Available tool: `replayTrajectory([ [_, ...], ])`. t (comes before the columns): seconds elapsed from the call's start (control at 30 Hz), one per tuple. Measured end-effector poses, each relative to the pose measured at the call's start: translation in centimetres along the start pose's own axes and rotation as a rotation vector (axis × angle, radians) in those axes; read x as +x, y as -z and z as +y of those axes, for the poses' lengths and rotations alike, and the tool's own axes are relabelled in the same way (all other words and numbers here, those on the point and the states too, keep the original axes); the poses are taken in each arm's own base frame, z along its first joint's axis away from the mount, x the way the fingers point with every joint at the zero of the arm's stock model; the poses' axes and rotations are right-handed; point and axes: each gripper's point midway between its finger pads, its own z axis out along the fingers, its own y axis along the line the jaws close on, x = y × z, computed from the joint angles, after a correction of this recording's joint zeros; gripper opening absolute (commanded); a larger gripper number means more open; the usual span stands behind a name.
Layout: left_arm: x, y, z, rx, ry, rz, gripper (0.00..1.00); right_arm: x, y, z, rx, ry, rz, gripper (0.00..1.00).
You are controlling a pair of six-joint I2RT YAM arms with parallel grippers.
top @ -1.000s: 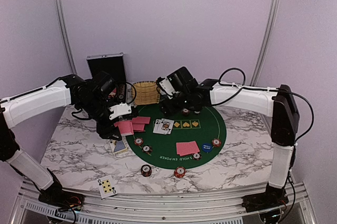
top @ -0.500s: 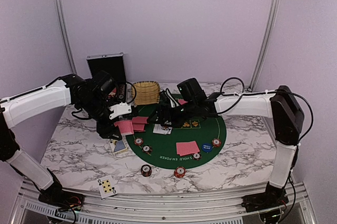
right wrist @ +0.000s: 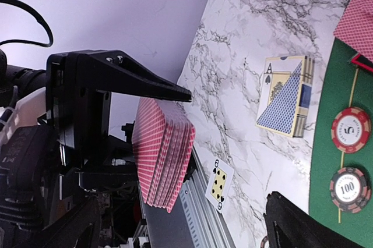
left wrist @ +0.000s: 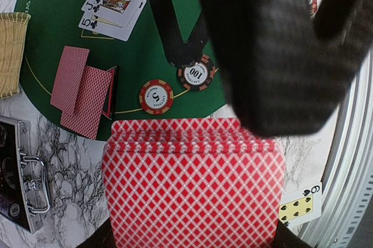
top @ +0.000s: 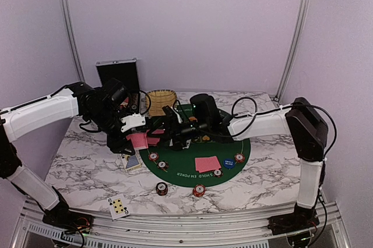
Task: Distribute texas hold em gaming equipment
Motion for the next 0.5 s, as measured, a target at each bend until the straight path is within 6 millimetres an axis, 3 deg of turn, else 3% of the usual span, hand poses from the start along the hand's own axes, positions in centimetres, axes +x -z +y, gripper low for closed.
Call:
replayTrajectory([
  [0.2, 0.0, 0.0, 0.0, 0.000, 0.000, 0.000, 0.03, 1.0, -2.1, -0.3, -0.037, -0.043, 0.043, 0.94],
  [0.5, -0.2, 0.1, 0.1, -0.004, 0.003, -0.006, 0.03, 0.4, -4.1, 0.3, -0.102, -0.071, 0.053, 0.90],
])
